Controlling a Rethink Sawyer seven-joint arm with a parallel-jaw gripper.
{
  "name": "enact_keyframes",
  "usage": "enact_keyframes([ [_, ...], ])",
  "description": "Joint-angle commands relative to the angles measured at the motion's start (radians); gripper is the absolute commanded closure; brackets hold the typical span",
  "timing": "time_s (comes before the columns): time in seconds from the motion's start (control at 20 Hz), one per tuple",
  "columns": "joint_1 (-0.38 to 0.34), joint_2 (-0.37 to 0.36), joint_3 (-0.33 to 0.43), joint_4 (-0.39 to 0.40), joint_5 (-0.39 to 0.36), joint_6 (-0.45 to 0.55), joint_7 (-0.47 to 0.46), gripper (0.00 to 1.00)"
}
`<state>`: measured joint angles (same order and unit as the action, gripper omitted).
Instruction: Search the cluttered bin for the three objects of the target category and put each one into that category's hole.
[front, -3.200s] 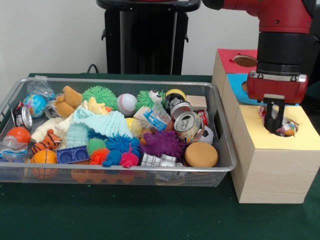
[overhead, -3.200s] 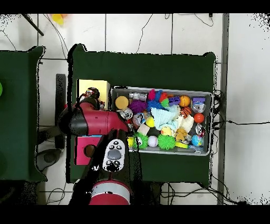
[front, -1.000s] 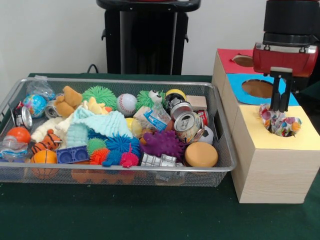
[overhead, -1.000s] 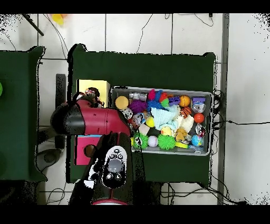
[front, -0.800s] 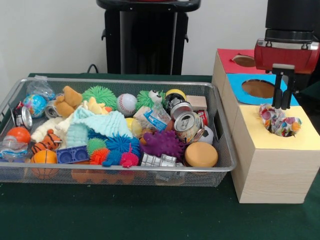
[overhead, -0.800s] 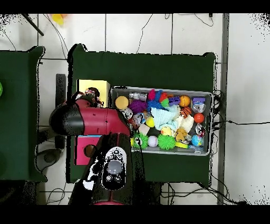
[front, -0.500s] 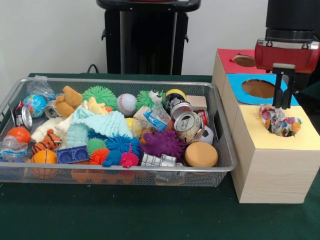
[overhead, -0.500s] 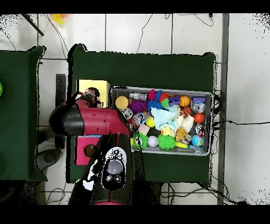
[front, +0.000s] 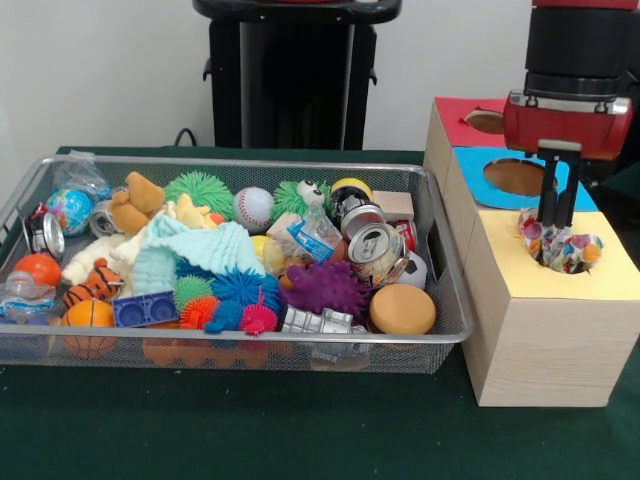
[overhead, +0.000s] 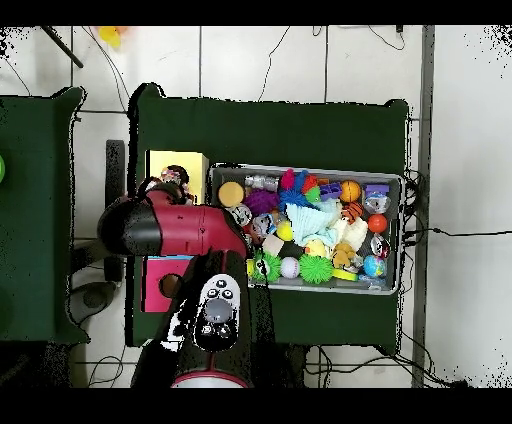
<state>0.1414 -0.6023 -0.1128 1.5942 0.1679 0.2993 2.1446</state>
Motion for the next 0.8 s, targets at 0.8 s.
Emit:
enact_keyframes([
  [0.8,0.062,0.067,0.036,0.099,0.018,-0.061,0.180,1.00],
])
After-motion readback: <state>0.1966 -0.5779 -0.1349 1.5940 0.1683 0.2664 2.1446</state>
